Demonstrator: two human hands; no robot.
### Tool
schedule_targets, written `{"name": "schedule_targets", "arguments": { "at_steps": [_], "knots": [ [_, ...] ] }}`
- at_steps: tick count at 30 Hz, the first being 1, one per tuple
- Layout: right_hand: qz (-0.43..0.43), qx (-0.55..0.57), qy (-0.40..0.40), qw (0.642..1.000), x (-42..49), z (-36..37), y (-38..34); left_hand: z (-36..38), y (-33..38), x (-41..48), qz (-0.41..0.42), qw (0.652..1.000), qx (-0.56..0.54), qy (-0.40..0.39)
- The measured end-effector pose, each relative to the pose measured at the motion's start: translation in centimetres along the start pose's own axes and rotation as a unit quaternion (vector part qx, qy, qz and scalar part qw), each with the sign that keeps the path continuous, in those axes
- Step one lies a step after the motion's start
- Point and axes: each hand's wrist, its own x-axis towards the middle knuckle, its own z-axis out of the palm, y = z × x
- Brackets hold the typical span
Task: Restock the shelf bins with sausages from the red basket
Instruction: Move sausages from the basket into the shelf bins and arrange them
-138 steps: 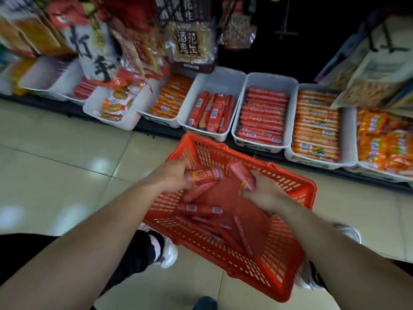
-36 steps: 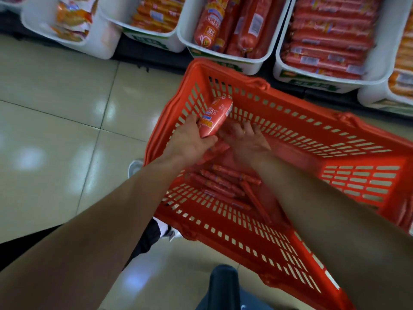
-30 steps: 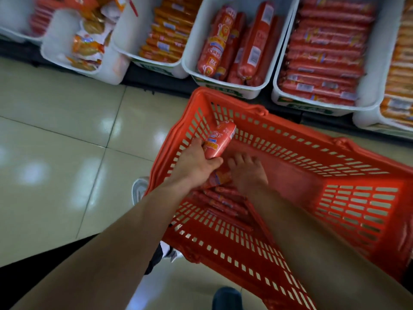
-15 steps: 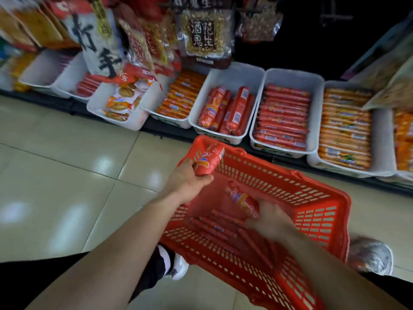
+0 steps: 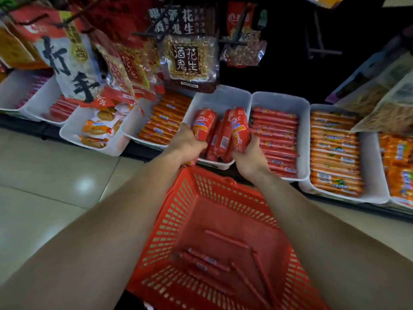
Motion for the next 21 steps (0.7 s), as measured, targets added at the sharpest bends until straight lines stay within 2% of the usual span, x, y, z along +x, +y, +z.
{"name": "schedule_targets", "arguments": {
  "at_steps": [5, 7, 9, 11, 16, 21],
  "knots": [
    [0.015, 0.018, 0.054, 0.998, 5.1, 1.8, 0.3, 3.9, -0.7, 7.5, 0.05, 0.996, 0.065, 0.032],
    [0.0, -0.014, 0.064, 0.998, 5.6, 2.4, 0.8, 5.1, -1.2, 8.6, 0.062, 0.992, 0.1, 0.045],
    [-0.039, -0.073, 0.075, 0.994, 5.0, 2.7, 1.3, 4.8, 0.0, 6.6, 0.091, 0.99, 0.096, 0.058],
    [-0.057, -0.096, 0.082, 0.99, 3.7, 2.4, 1.8, 4.6, -0.3, 5.5, 0.085, 0.992, 0.07, 0.056],
    [-0.051, -0.062, 0.064, 0.995, -1.1, 0.0, 3.1, 3.1, -2.1, 0.4, 0.087, 0.994, 0.004, 0.065],
    [-0.057, -0.081, 0.043, 0.994, -7.3, -2.8, 4.7, 3.3, -4.1, -6.3, 0.086, 0.991, -0.006, 0.103]
  ]
}}
